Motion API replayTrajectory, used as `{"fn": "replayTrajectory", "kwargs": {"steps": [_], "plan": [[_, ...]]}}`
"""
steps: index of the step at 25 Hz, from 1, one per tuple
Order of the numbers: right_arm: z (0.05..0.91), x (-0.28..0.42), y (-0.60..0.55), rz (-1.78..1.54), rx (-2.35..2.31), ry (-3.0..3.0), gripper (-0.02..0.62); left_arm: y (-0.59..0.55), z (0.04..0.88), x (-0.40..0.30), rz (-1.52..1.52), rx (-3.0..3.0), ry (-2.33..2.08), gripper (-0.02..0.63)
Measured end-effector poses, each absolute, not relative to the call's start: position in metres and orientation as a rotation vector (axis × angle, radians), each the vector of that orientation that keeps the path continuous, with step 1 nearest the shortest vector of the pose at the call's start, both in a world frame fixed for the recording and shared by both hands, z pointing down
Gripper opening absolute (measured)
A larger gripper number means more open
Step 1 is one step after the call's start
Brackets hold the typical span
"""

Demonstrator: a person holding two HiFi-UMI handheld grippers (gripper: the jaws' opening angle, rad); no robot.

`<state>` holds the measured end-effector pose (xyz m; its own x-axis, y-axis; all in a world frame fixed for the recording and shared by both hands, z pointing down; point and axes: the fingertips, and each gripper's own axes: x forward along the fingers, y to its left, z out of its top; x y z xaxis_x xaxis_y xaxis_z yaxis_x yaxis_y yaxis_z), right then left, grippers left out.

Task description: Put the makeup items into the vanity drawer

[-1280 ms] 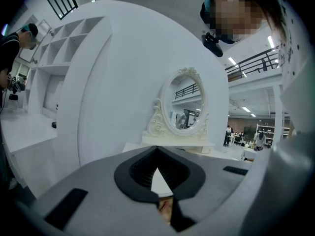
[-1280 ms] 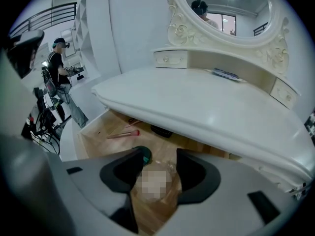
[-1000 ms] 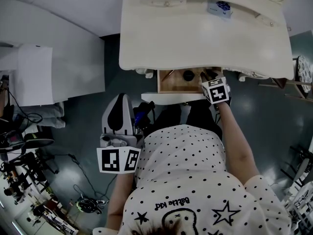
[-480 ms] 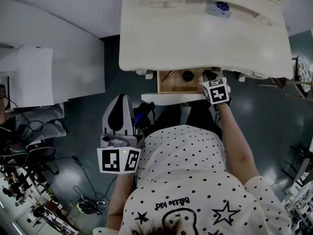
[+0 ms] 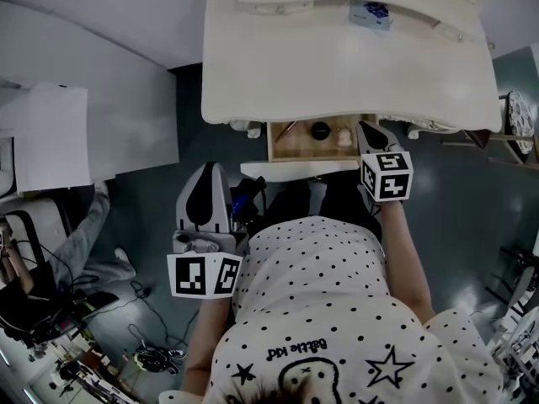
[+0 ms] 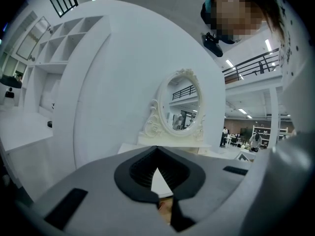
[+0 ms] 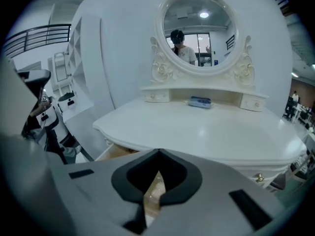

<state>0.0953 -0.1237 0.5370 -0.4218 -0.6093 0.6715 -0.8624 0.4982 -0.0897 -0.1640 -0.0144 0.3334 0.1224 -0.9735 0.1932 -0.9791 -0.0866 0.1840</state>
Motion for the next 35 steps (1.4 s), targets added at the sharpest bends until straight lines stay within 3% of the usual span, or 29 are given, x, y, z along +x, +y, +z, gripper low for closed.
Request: {"fn": "replayTrajectory", "kwargs": {"steps": [19,35], "plan": [[0.357,0.083,-0.072,0.375,1.375,-2.497,0.008,-0.017,0.328,-0.156,0.016,2.202,-1.862,0.006],[0.357,0.08,-0.046,0.402,1.383,-2.468,0.008,-0.014,0.323,-0.163,-0.002,2.193,-1.884,0.006]]}}
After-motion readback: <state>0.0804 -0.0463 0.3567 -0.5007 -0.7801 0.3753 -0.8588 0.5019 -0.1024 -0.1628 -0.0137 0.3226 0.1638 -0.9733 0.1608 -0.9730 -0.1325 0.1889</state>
